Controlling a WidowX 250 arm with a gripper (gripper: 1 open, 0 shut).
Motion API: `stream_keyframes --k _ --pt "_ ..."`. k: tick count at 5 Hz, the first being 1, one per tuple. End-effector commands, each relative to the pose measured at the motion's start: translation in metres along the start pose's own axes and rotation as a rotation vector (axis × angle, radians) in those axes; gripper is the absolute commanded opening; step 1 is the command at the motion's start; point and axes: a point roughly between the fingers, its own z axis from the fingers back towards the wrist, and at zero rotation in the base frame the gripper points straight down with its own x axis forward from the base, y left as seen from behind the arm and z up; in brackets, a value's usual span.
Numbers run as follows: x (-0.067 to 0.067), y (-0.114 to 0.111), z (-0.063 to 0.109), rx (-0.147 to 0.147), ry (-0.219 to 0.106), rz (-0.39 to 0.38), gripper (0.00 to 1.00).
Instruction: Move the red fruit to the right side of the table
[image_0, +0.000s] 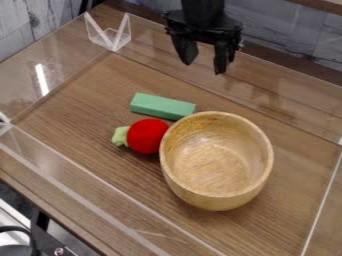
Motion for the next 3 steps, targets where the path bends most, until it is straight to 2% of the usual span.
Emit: stream_keyframes --k 1,2,3 --pt "0.0088 -0.0036 0.0223 0.016 -0.077 -0.024 1.00" --pt "0.0103 -0.0035 0.0242 0.023 -0.086 -0.028 1.00" --pt "0.0020 -0.0017 0.0145 0.018 -0.045 -0.055 1.00"
